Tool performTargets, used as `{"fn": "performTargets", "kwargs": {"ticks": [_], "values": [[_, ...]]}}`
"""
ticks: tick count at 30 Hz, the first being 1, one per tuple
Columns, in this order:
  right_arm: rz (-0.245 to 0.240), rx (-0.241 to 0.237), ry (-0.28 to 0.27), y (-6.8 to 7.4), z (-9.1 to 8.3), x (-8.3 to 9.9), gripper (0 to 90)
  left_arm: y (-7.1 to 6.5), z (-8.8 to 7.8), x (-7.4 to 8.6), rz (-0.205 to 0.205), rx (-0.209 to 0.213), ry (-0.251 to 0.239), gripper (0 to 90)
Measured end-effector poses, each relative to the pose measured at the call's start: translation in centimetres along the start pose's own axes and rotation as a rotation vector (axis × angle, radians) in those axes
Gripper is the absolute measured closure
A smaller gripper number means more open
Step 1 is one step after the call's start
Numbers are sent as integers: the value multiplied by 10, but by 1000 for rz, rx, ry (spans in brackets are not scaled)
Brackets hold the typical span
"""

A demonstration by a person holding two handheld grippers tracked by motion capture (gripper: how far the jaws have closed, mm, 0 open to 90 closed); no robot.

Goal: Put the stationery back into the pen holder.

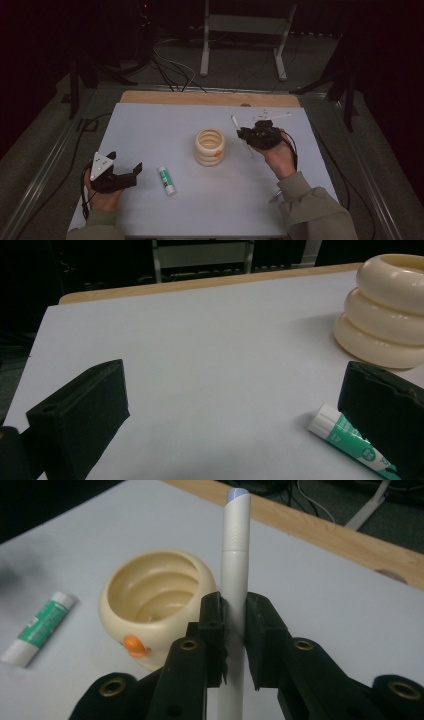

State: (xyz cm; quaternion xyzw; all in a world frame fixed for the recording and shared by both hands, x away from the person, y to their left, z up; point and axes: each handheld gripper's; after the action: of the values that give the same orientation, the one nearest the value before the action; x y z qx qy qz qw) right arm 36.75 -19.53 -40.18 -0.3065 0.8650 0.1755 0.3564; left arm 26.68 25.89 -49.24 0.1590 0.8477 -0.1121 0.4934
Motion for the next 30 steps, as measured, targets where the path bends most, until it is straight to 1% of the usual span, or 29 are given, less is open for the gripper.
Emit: {"fn": "performTargets", "kwargs": {"ticks": [3,11,14,17,19,30], "values": [[-1,-3,-25,4,-1,-3,796,0,0,0,1,0,1,4],[-6,-15,-50,11,2,-9,796,0,0,0,1,1,1,4],[2,-23,-70,15,4,-12,796,0,0,0,2,1,1,4],[8,-24,-79,17,5,-15,796,0,0,0,2,1,2,4],[20,-41,-87,20,6,-18,796,0,0,0,1,1,0,4],[32,-51,-129,30,10,-28,795,0,0,0,3,4,1,4]]}}
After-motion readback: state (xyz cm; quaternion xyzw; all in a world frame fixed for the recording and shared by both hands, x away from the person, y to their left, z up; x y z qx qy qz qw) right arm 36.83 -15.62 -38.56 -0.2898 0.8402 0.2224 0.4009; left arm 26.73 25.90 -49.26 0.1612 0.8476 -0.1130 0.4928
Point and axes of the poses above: each handheld gripper's, and its own axes: z roughly forward along the jaws, x roughly out of its underside, y roughly to its left, and after that the axes turned 6 degrees about y, right-handed
